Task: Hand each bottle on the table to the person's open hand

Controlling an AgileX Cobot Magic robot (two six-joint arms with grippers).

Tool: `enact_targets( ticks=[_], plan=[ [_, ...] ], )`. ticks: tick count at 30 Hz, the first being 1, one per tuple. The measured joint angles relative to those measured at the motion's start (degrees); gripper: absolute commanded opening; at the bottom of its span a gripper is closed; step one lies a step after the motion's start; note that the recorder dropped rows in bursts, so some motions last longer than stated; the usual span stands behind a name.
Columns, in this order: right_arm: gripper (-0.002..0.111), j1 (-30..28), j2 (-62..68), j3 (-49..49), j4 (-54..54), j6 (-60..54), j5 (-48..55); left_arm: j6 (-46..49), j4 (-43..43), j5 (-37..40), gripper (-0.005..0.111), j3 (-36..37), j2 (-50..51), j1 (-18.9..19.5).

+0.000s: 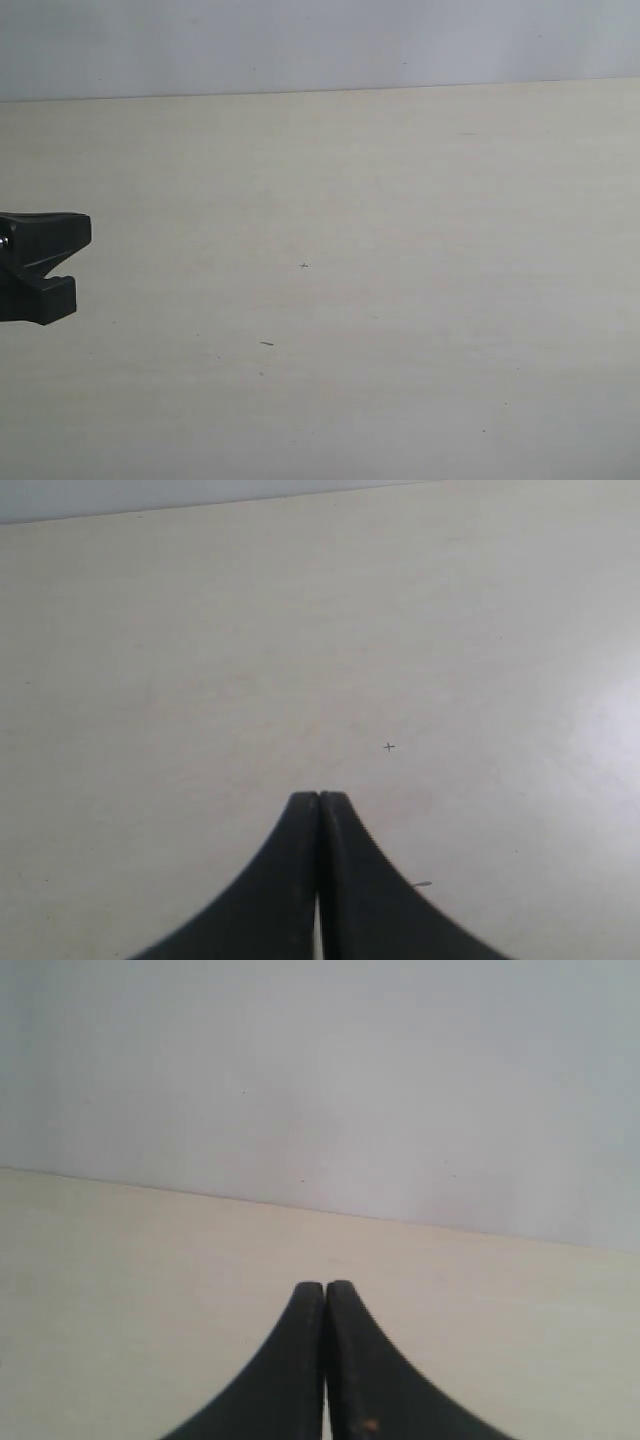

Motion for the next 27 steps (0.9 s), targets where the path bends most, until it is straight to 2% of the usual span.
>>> enact_targets(
  ticks=[7,27],
  plan=[
    [0.000,-3.6,0.0,0.0,0.9,0.8,7.3,0.0,0.0,0.0,0.000,0.0,0.0,0.0],
    [0.000,-4.0,0.0,0.0,2.5,4.7,7.8,0.0,0.0,0.0,0.000,0.0,0.0,0.0]
  ],
)
